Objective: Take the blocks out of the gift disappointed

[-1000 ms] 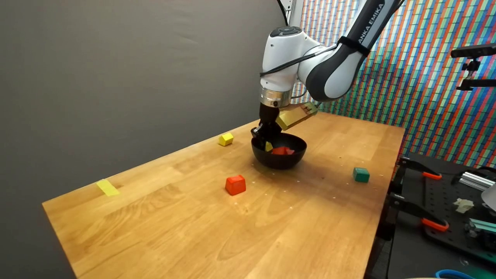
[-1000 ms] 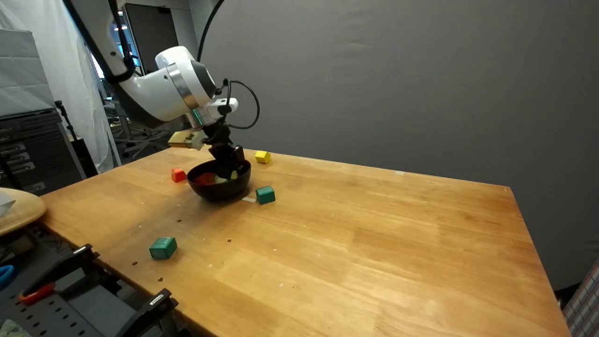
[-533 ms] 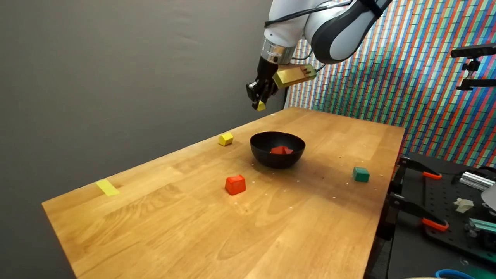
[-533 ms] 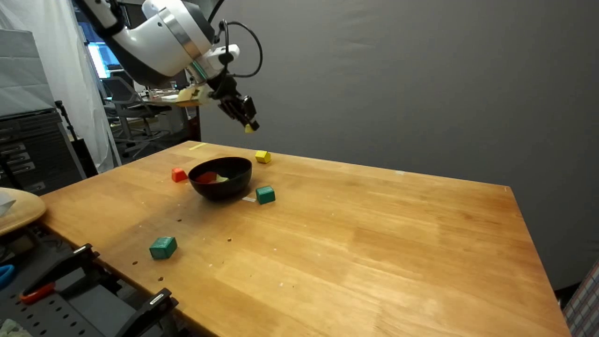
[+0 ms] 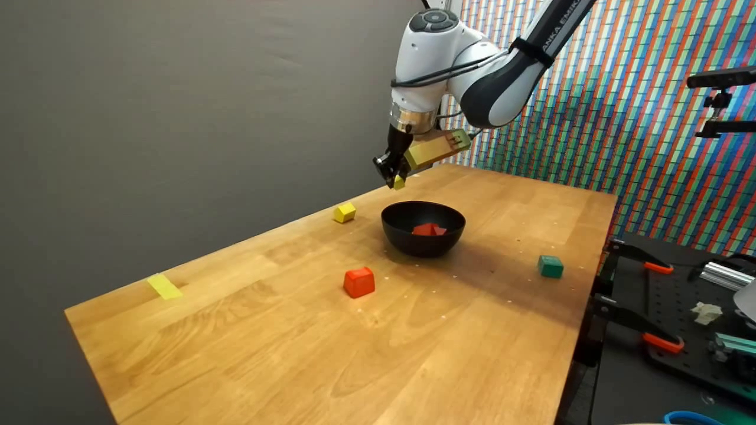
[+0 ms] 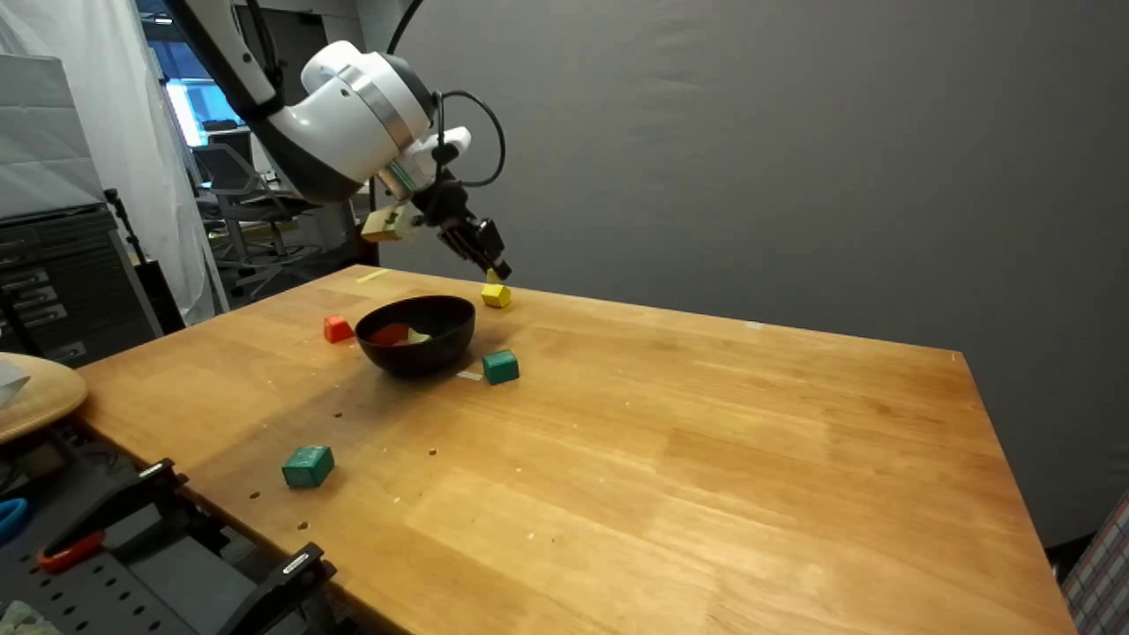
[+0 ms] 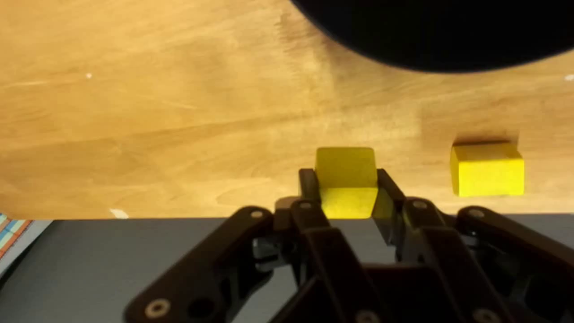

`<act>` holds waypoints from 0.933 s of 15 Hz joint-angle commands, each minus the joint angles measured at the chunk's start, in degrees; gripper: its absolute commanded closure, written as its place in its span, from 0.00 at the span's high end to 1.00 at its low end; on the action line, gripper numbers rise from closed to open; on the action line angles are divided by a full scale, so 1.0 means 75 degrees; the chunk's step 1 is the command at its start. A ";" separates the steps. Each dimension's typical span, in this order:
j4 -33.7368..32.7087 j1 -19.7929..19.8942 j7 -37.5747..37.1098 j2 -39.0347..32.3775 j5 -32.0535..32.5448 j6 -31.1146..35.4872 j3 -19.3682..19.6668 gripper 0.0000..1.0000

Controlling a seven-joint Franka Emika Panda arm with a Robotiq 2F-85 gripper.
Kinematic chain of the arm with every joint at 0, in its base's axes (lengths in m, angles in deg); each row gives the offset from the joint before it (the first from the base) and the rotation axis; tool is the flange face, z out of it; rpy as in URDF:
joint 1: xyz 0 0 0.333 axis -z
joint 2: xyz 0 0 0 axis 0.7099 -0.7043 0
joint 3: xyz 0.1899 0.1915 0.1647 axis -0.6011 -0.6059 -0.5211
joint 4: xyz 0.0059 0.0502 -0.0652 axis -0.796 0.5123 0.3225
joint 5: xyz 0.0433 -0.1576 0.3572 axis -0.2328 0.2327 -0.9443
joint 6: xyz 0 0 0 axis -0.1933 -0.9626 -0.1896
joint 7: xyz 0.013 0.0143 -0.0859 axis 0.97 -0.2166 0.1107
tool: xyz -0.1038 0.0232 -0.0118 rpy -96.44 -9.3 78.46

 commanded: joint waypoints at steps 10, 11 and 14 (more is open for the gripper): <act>-0.0749 0.0182 0.0126 -0.0799 -0.0829 0.0125 -0.0157 0.86; -0.0614 0.0166 0.0174 -0.0562 -0.0791 0.0127 -0.0169 0.95; -0.0023 0.0346 0.1160 0.0196 -0.1559 0.0284 -0.0536 1.00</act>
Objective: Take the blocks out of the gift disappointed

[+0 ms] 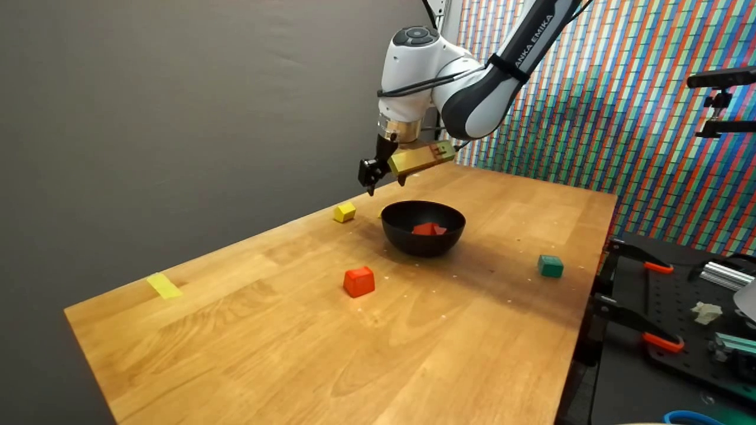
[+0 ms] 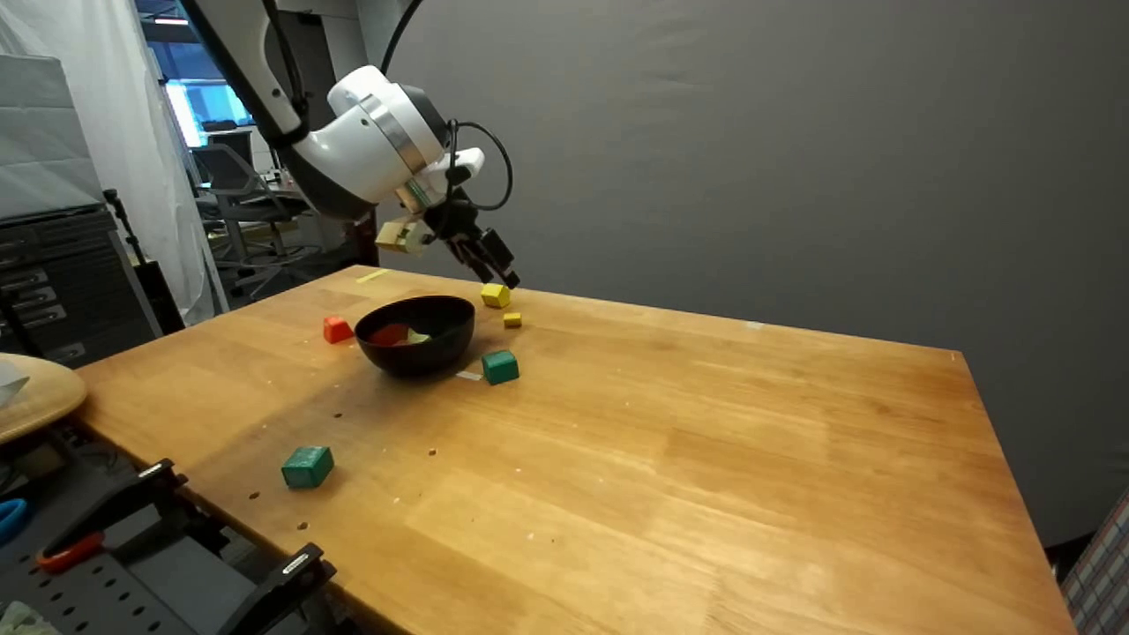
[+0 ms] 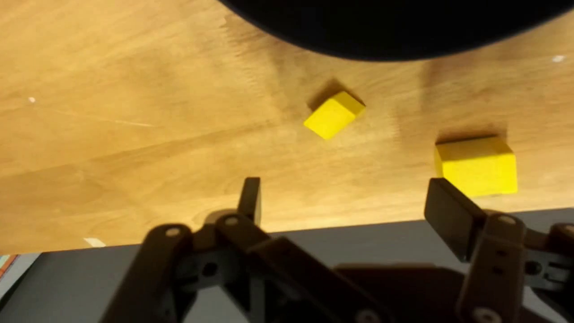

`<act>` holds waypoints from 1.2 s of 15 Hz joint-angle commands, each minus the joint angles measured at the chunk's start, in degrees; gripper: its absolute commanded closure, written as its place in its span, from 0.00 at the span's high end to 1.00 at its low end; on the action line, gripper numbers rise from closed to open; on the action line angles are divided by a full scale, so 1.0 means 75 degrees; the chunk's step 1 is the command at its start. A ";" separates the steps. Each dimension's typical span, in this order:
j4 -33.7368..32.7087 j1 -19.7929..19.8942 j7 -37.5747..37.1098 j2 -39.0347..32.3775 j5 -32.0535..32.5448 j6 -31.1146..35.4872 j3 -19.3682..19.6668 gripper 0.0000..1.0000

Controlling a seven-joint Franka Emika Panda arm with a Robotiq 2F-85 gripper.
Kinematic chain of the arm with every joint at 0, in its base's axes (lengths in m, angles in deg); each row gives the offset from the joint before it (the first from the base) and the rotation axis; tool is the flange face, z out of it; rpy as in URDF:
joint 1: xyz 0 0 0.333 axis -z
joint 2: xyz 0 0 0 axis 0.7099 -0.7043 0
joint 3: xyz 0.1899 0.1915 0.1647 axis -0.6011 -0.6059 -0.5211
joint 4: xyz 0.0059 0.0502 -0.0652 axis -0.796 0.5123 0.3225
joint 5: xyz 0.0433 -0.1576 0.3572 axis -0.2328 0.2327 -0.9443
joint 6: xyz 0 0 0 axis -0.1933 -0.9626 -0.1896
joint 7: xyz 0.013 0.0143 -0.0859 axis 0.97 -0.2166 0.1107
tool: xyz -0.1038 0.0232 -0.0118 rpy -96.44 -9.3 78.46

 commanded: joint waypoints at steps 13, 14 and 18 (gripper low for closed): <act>0.1775 0.0832 0.7056 0.1706 -0.7345 -0.1951 -0.1603 1.00; 0.1760 0.0792 0.7211 0.1720 -0.7548 -0.2195 -0.1551 1.00; 0.1720 0.0575 0.7420 0.1751 -0.7749 -0.3258 -0.1309 1.00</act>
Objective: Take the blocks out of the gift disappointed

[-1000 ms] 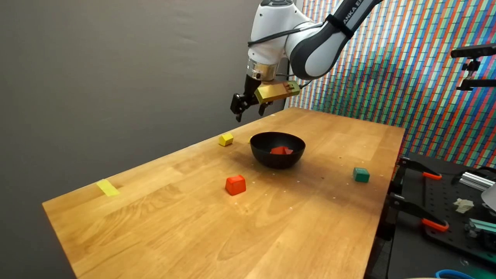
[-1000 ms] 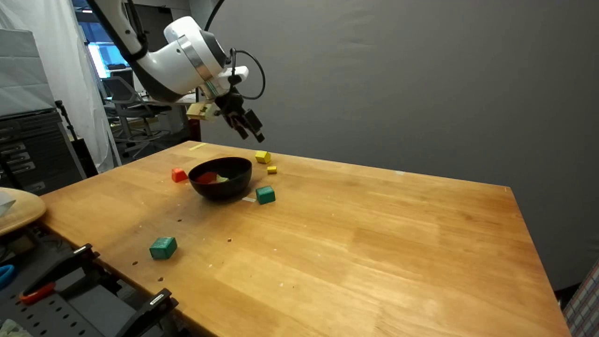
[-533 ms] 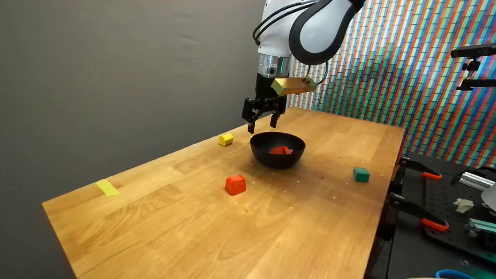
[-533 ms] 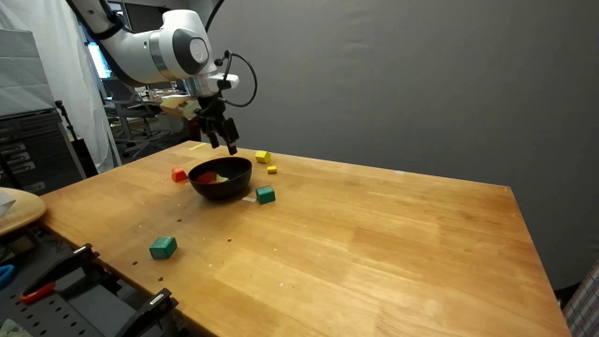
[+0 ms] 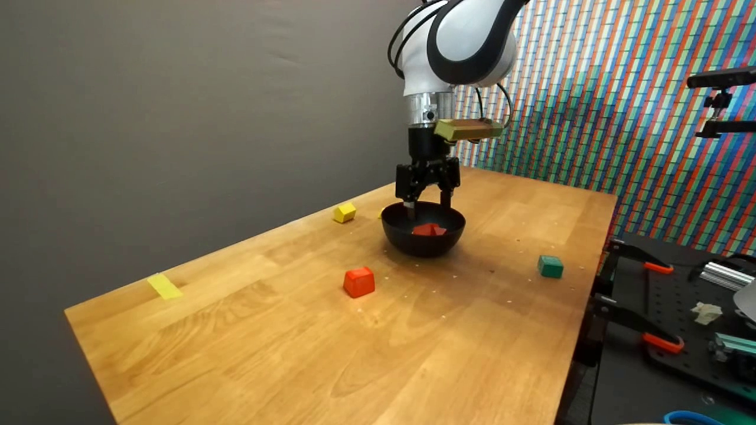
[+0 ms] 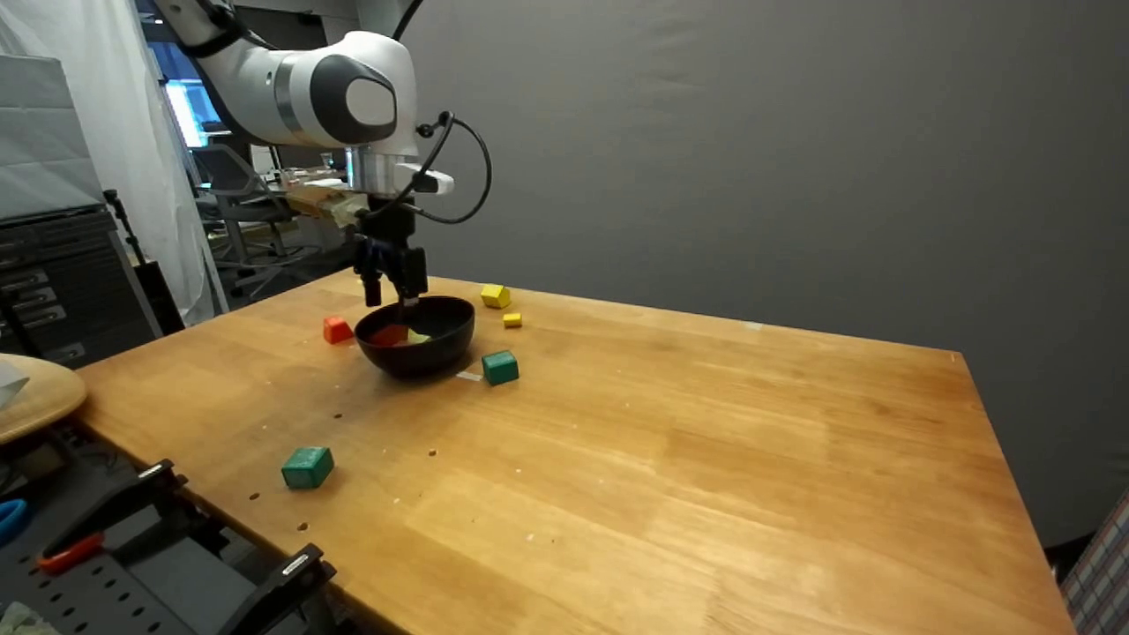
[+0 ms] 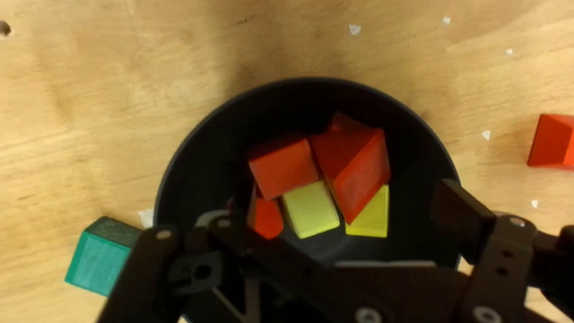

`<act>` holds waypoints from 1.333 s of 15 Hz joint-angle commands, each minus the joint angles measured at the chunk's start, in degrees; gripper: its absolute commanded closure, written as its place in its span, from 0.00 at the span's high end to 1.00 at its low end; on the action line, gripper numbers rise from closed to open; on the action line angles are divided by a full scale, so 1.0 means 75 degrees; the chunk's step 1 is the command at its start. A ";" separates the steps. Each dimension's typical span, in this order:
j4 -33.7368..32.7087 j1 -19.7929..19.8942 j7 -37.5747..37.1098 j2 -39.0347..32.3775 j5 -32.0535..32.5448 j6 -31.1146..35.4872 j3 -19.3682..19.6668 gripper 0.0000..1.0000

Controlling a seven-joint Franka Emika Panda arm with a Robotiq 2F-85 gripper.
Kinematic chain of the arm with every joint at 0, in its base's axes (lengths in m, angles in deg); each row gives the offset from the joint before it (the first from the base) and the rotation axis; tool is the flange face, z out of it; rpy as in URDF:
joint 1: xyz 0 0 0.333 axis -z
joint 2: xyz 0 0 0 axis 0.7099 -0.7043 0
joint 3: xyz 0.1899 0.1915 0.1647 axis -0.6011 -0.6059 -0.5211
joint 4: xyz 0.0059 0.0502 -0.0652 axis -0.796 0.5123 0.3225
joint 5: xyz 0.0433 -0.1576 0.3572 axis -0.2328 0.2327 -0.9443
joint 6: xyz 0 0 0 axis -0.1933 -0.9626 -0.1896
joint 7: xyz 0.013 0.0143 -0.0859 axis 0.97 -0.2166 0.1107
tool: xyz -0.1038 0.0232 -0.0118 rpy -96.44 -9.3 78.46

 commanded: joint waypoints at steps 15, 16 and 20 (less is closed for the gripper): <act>-0.1264 -0.0678 0.0481 -0.1150 -0.0457 -0.1343 0.0389 0.75; -0.1277 -0.0659 0.0472 -0.1192 -0.0512 -0.1392 0.0402 0.69; -0.1321 -0.0608 0.0446 -0.1221 -0.0750 -0.1471 0.0474 0.51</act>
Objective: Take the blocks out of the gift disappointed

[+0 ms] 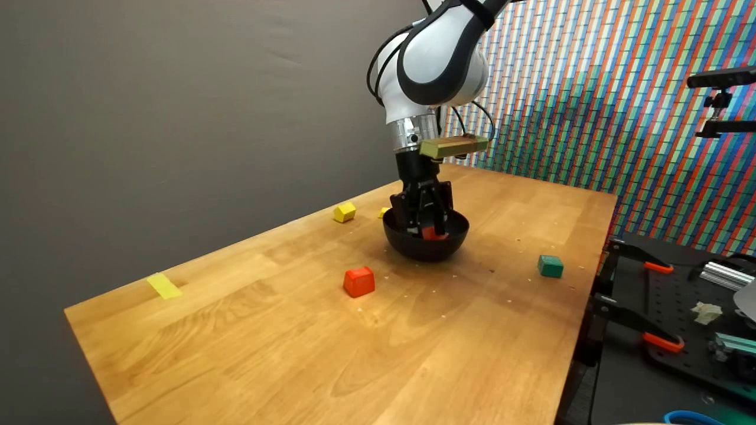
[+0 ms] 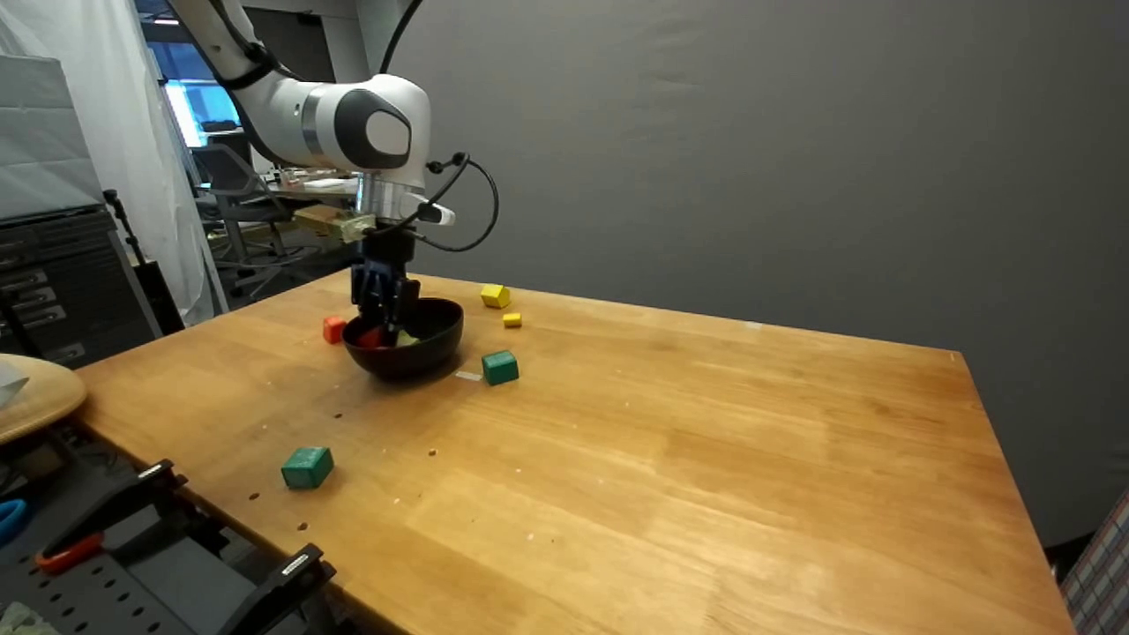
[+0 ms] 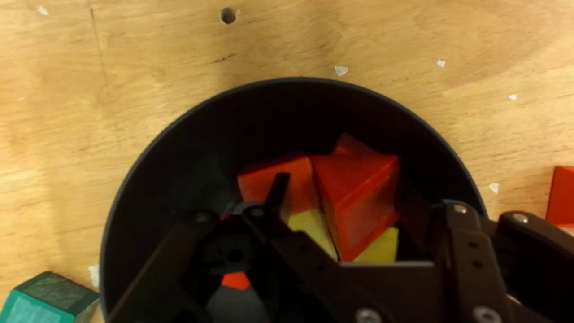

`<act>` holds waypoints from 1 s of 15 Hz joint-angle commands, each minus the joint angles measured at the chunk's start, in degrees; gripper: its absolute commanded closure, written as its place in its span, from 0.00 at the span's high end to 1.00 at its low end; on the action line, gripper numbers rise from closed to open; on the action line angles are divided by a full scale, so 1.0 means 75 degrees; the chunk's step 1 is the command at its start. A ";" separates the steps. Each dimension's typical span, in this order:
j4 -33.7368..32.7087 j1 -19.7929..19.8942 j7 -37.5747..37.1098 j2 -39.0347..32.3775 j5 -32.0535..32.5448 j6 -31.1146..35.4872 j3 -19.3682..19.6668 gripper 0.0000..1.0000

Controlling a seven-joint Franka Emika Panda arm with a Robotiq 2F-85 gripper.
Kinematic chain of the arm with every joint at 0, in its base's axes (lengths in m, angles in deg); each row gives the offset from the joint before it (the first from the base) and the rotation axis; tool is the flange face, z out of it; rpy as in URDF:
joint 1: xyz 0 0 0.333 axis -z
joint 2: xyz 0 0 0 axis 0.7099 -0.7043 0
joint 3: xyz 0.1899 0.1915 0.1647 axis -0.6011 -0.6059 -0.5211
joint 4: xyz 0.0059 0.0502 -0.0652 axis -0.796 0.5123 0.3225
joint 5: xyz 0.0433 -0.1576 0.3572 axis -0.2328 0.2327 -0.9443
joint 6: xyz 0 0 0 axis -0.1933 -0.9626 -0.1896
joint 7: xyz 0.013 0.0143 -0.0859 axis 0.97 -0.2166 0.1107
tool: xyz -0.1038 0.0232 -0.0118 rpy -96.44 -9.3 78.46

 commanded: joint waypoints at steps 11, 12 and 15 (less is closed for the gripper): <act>-0.0336 0.0037 0.0197 -0.0098 -0.1074 -0.0269 0.0115 0.15; -0.0330 0.0062 0.0203 -0.0089 -0.1164 -0.0246 0.0114 0.15; -0.0331 0.0141 0.0222 -0.0064 -0.1482 -0.0190 0.0104 0.13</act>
